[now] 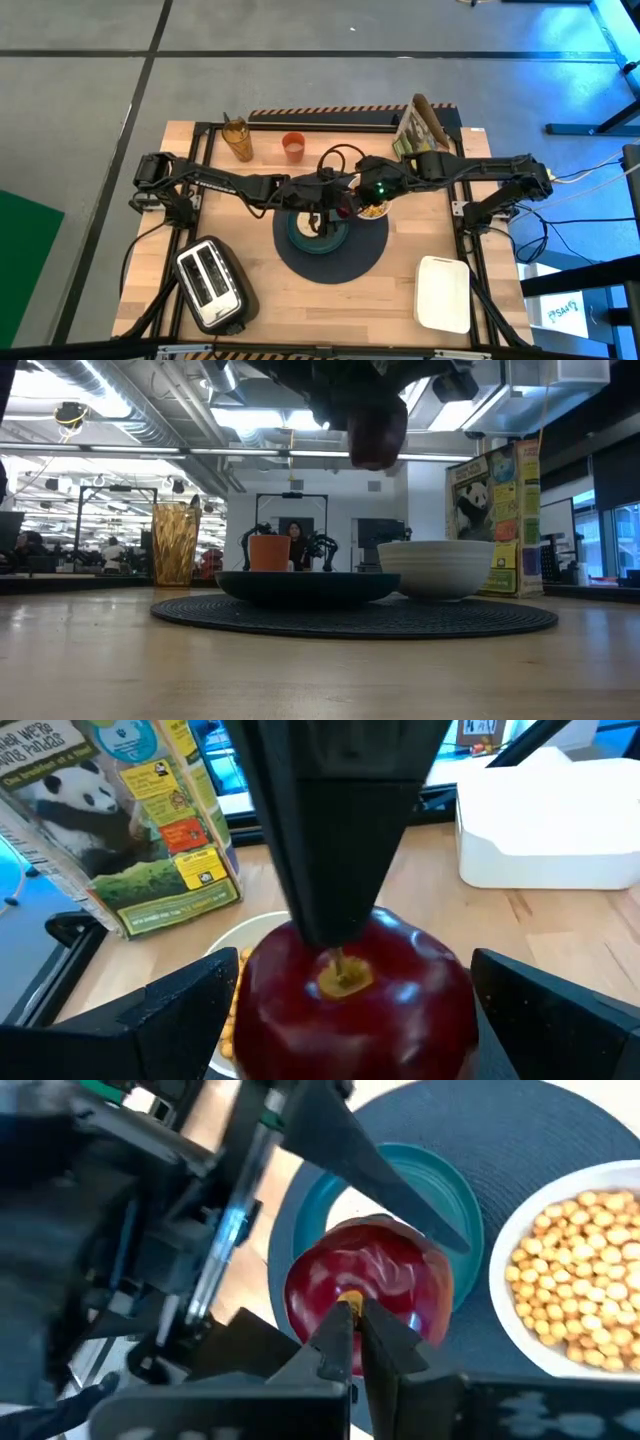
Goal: Arrange a breakfast setting
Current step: Put the red apple on the green plate to the right of the toasted bagel
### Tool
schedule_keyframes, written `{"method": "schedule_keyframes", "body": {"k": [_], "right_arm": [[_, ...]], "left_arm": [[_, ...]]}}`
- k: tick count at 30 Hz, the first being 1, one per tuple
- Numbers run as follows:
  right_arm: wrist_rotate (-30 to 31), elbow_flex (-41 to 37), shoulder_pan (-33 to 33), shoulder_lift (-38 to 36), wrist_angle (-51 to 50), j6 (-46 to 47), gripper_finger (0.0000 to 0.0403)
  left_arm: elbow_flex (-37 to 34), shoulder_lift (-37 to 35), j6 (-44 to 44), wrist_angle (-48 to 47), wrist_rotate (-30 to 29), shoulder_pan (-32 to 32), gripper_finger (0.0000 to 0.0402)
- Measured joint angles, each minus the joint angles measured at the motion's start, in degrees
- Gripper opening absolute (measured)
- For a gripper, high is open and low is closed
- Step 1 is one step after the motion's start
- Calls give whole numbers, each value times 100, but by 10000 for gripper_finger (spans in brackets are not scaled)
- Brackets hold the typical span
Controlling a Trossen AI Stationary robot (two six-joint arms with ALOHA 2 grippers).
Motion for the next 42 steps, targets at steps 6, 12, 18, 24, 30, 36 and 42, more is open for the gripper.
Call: {"method": "schedule_keyframes", "body": {"k": [6, 12, 18, 24, 30, 36, 42], "right_arm": [[45, 0, 2, 0, 55, -79, 0], [83, 0, -1, 0, 50, -179, 0], [52, 0, 2, 0, 33, -590, 13], [253, 0, 4, -55, 34, -940, 79], [501, 2, 4, -223, 120, -1052, 137], [555, 7, 2, -265, 123, -1203, 150], [518, 7, 2, -262, 131, -1177, 150]], "left_arm": [[0, 0, -3, -5, -5, 95, 381], [0, 0, -118, -9, 44, 134, 312], [0, 0, -163, -10, 349, 136, 281], [-168, -12, -338, 84, 555, 136, 280], [-1610, 0, -745, 2312, 774, 173, 280], [-2706, 346, -585, 4464, 896, 169, 280], [-2715, 1101, -642, 5111, 1031, 72, 279]]}}
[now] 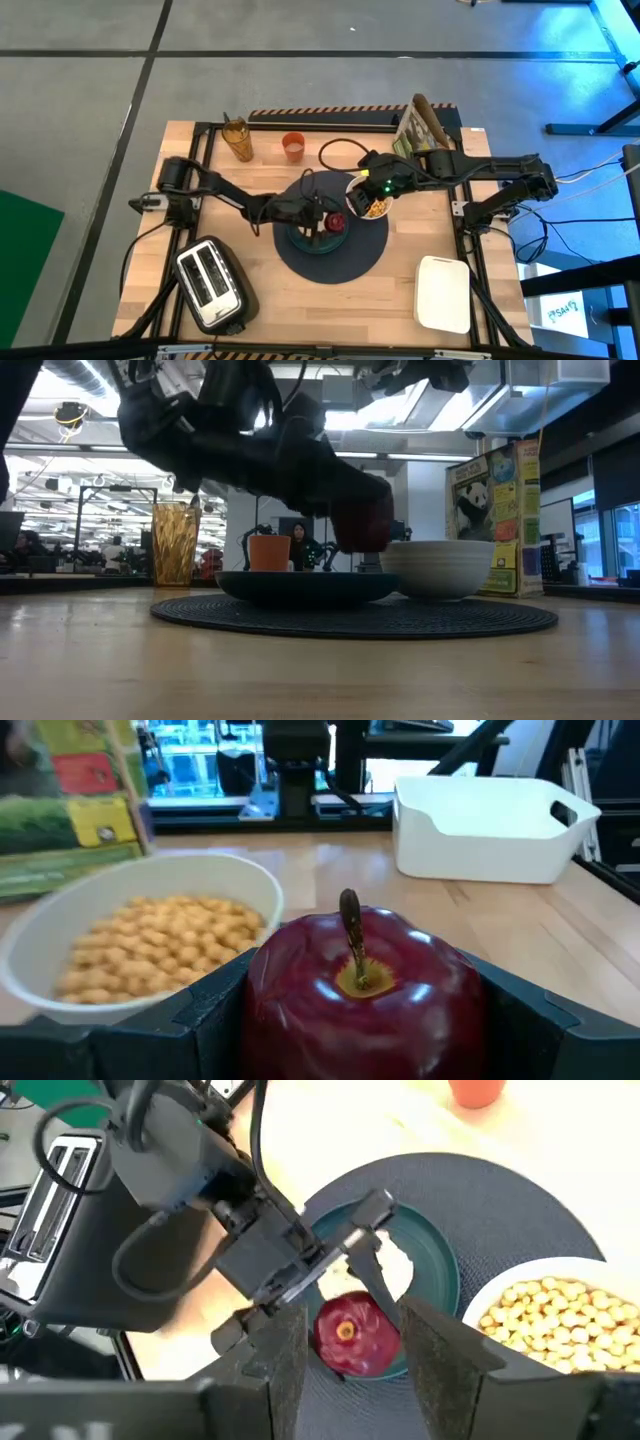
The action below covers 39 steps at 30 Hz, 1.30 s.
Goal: Arrange a breakfast setting
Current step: Put the red apple on the green plate to the right of the toasted bagel, then put the orange cup with rice on the black tablemat to the top of green plate
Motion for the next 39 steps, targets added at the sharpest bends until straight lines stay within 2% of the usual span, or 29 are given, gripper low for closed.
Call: {"method": "schedule_keyframes", "body": {"k": [10, 14, 23, 28, 33, 39], "right_arm": [[-217, 0, 160, 0, -22, 278, 150], [-175, 0, 210, 0, -26, 324, 150], [-129, -2, 269, 0, -26, 429, 150], [-112, -2, 269, 0, -21, 429, 150], [28, -4, 269, 0, -17, 414, 150], [137, -4, 267, 0, -12, 277, 150]], "left_arm": [[53, 495, -77, 182, -70, 6, 284], [53, 499, -37, 26, -145, 37, 303], [53, 492, -183, -75, -179, 97, 312], [48, 481, -515, -388, -201, 97, 344], [48, 322, -692, -508, -201, 97, 390], [60, -421, -674, -834, -272, 156, 393]]}}
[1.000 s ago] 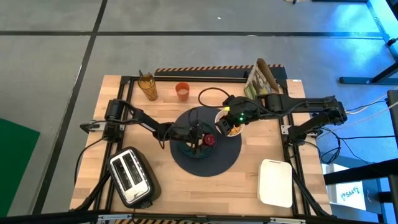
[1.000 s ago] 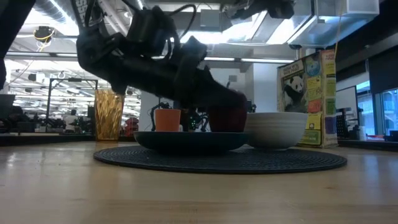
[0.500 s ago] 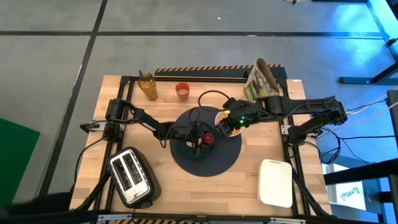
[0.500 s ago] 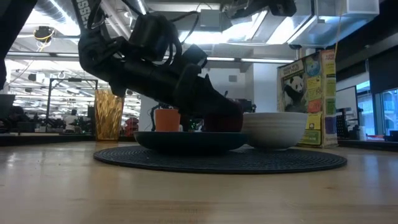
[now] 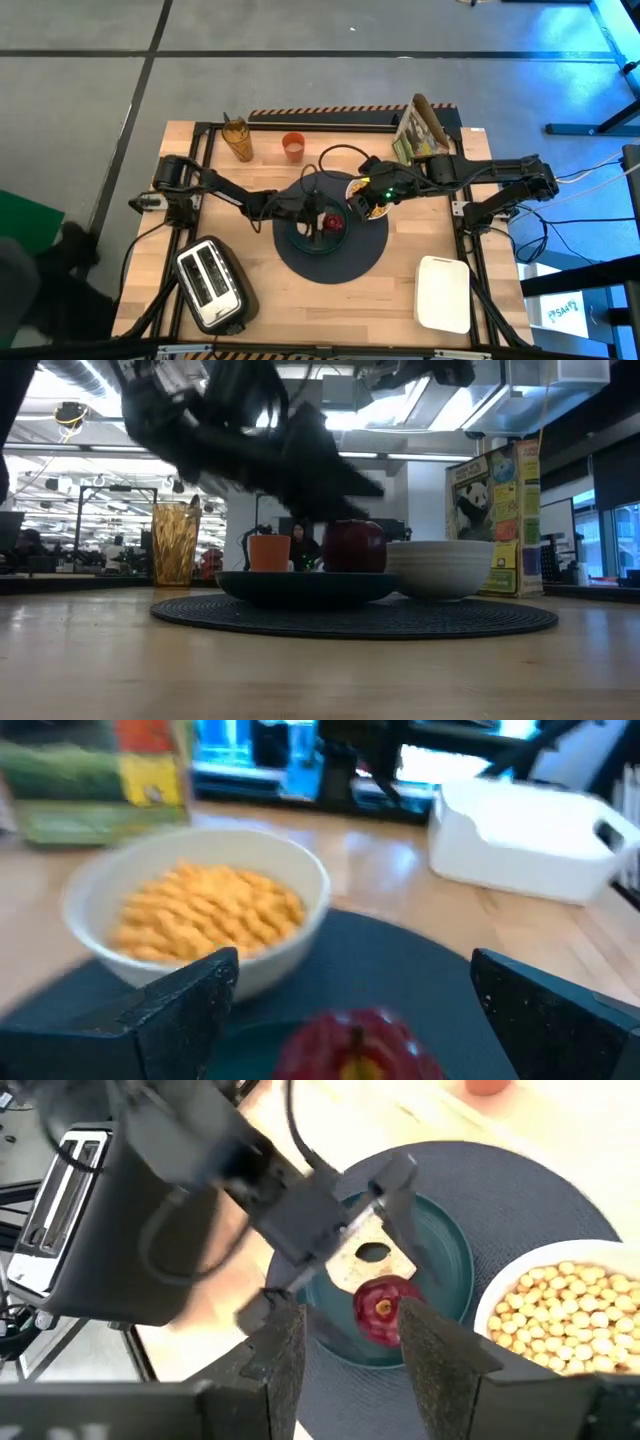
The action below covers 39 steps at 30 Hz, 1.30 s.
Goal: Arrange a breakfast setting
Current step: Put the orange cup with rice on the black tablemat to the top of green plate
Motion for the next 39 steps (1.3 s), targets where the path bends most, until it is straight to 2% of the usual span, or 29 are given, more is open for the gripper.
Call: {"method": "schedule_keyframes", "body": {"k": [3, 7, 10, 13, 18, 22, 25, 31, 39], "right_arm": [[49, 0, -2, 0, 1, -22, 150], [56, 0, -2, 2, 2, -128, 150], [169, 0, -2, 2, 8, -175, 150], [284, -2, -4, 2, 44, -258, 150], [239, -2, -90, 2, 124, -319, 150], [268, -2, -92, 2, 192, -323, 150], [266, -2, -76, 2, 178, -321, 150], [244, -2, -72, 2, 154, -314, 150], [244, -2, -72, 2, 141, -310, 150]], "left_arm": [[0, -660, 45, -669, -400, 62, 393], [16, -1546, 46, -1873, -1371, 374, 391], [258, -1984, -260, -3164, -1421, 914, 380], [888, -2141, -451, -4541, -1245, 1473, 359], [2181, -1842, -468, -6429, -705, 2282, 321], [3005, -1306, -466, -7430, -245, 2739, 294], [3405, -852, -416, -7974, -148, 2926, 272], [3907, -157, -302, -8664, -134, 3056, 210], [3962, 87, -306, -8659, -138, 3187, 153]]}}
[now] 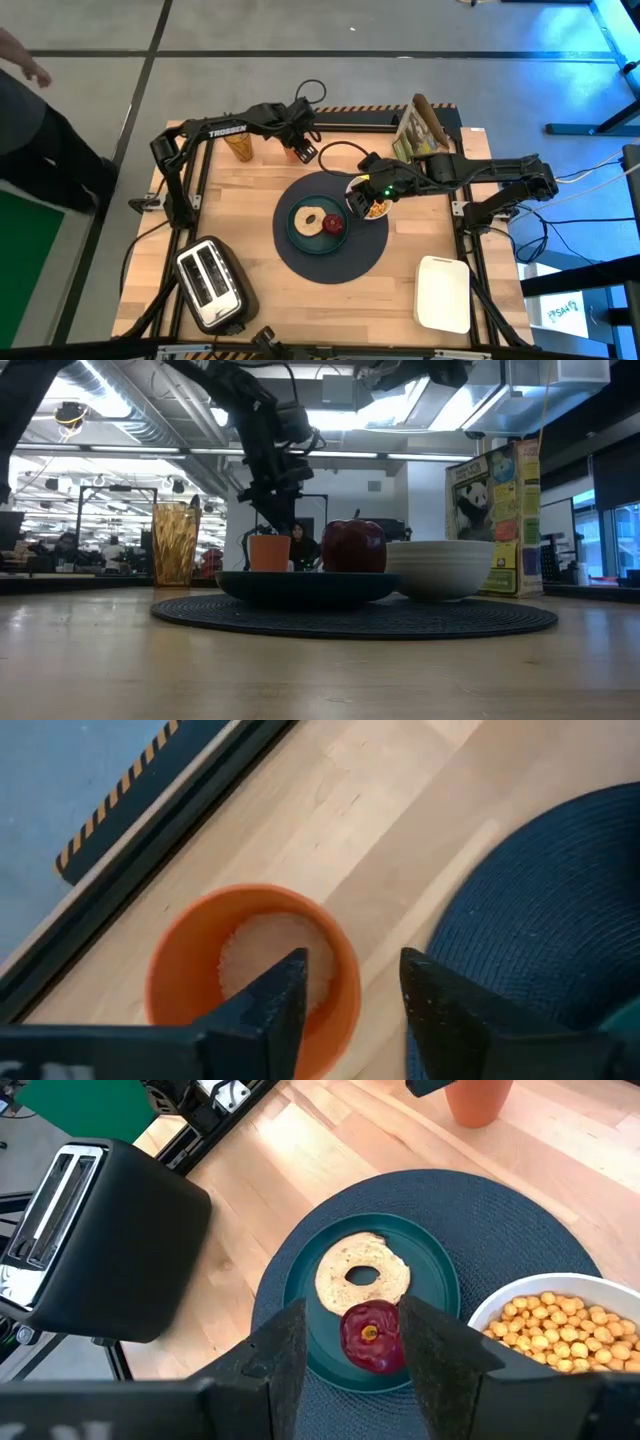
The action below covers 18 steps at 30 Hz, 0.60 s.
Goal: Arrange a breakfast setting
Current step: Put the orange cup with rice on the black tablemat to the top of green plate
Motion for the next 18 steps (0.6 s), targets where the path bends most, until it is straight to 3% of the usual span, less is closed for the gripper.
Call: {"method": "schedule_keyframes", "body": {"k": [12, 18], "right_arm": [[50, 0, -4, 0, -4, -142, 150], [54, 0, -4, 0, -26, -220, 150]], "left_arm": [[2, 368, 2, -218, 235, -59, 99], [2, 368, 244, -287, 234, -59, 31]]}}
